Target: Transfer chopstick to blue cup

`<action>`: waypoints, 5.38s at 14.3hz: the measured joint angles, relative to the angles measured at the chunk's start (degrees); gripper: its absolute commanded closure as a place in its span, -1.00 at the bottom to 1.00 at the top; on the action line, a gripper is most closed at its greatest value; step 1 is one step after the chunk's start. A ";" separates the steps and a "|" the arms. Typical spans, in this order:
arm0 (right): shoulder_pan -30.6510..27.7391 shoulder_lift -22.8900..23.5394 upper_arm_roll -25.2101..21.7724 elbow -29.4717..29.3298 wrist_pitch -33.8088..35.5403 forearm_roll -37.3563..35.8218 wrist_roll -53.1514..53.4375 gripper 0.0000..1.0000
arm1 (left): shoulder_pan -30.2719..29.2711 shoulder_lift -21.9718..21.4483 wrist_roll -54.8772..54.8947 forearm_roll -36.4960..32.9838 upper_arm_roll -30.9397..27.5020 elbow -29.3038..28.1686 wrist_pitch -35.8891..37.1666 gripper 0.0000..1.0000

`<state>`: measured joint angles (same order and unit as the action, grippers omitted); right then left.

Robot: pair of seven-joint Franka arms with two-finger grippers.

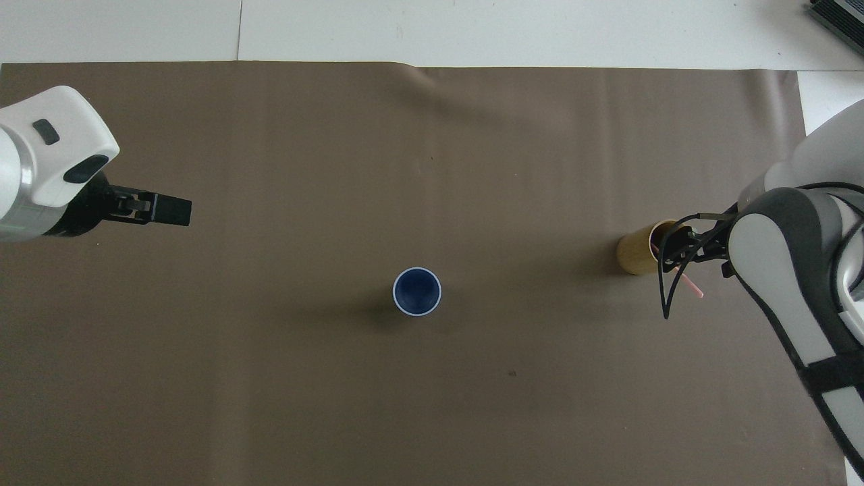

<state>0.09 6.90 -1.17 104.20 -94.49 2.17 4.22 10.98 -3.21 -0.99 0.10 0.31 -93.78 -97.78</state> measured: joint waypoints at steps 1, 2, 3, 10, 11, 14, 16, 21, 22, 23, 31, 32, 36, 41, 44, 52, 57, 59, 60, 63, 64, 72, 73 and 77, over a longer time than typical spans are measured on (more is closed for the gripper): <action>0.05 -0.27 0.00 0.51 0.03 0.02 -0.15 -0.38 | -0.41 0.15 0.51 -0.50 -0.05 2.17 2.37 -1.00; 0.08 -0.63 0.00 1.09 0.10 0.03 -0.31 -0.14 | -0.93 0.46 1.42 -0.63 -0.03 4.25 4.61 -1.00; 0.08 -0.94 0.01 1.54 0.21 0.21 -0.33 0.14 | -1.56 0.97 2.35 -0.70 -0.03 6.20 6.59 -1.00; 0.07 -1.63 -0.01 2.30 1.00 2.45 -0.34 1.00 | -3.76 3.15 4.07 -1.00 0.08 9.82 11.37 -1.00; 0.06 -1.65 -0.01 2.24 1.00 2.47 -0.34 1.00 | -3.76 3.14 4.07 -1.00 0.12 9.80 12.17 -1.00; -0.02 -1.59 -0.03 1.23 2.28 2.65 -0.34 1.00 | -3.76 2.90 4.07 -1.00 0.15 9.63 14.50 -1.00; -0.42 -1.45 -0.05 -0.77 4.40 2.74 -0.34 1.00 | -3.88 2.72 4.04 -1.00 0.11 9.55 14.94 -1.00; -0.56 -1.67 -0.15 -6.87 11.44 3.92 0.94 1.00 | -4.45 2.60 4.04 -1.00 0.01 9.54 15.10 -1.00; -0.54 -1.88 -0.14 -8.39 13.50 4.43 1.57 1.00 | -4.49 2.60 4.04 -1.00 0.00 9.54 15.11 -1.00; -0.53 -2.20 -0.12 -9.89 15.49 4.87 2.29 1.00 | -4.49 2.60 4.04 -1.00 0.01 9.54 15.12 -1.00; 0.70 -5.36 3.09 -13.47 21.66 17.44 24.61 1.00 | -4.49 2.60 4.04 -1.00 0.03 9.54 15.17 -1.00; 1.73 -5.37 3.88 -13.39 20.65 19.03 28.51 1.00 | -4.50 2.60 4.04 -1.00 0.03 9.54 15.17 -1.00; 8.62 -5.54 4.60 -12.48 14.08 25.09 44.05 1.00 | -4.50 2.60 4.04 -1.00 0.03 9.54 15.18 -1.00; 16.30 -5.55 4.72 -10.73 4.46 31.69 58.67 1.00 | -4.50 2.60 4.04 -1.00 0.03 9.54 15.19 -1.00; 19.31 -5.42 4.70 -8.59 -2.24 36.02 63.32 1.00 | -4.50 2.60 4.04 -1.00 0.03 9.54 15.19 -1.00; 26.42 -0.84 4.60 -5.23 -12.59 37.60 68.77 1.00 | -4.50 2.60 4.04 -1.00 0.03 9.54 15.20 -1.00; 26.13 -1.26 4.21 -1.54 -12.58 37.60 68.68 1.00 | -4.50 2.60 4.04 -1.00 0.04 9.54 15.20 -1.00; 25.94 -1.26 4.20 -0.90 -12.58 37.60 68.68 1.00 | -4.50 2.60 4.04 -1.00 0.04 9.54 15.20 -1.00; 25.91 -1.17 4.20 -0.52 -12.89 37.60 68.68 1.00 | -4.50 2.60 4.04 -1.00 0.04 9.54 15.20 -1.00; 26.07 0.22 4.35 0.58 -17.10 37.60 68.66 1.00 | -4.50 2.60 4.04 -1.00 0.04 9.54 15.22 -1.00; 26.08 0.67 4.36 0.73 -17.57 37.60 68.61 0.86 | -4.50 2.60 4.04 -1.00 0.05 9.54 15.22 -1.00; 25.03 0.94 4.01 0.40 -17.92 36.94 63.80 -1.00 | -4.50 2.60 4.04 -1.00 0.05 9.54 15.22 -1.00; 24.37 0.93 3.90 -0.18 -17.82 35.71 62.87 -1.00 | -4.50 2.60 4.04 -1.00 0.05 9.54 15.22 -1.00; 23.64 0.24 3.86 -2.36 -17.46 25.62 60.95 -1.00 | -4.50 2.60 4.04 -1.00 0.05 9.54 15.22 -1.00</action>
<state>23.73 7.14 2.69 101.84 -111.95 27.79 65.17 6.48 -0.61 3.06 -0.90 0.35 -84.24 -82.56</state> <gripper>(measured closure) 0.000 0.000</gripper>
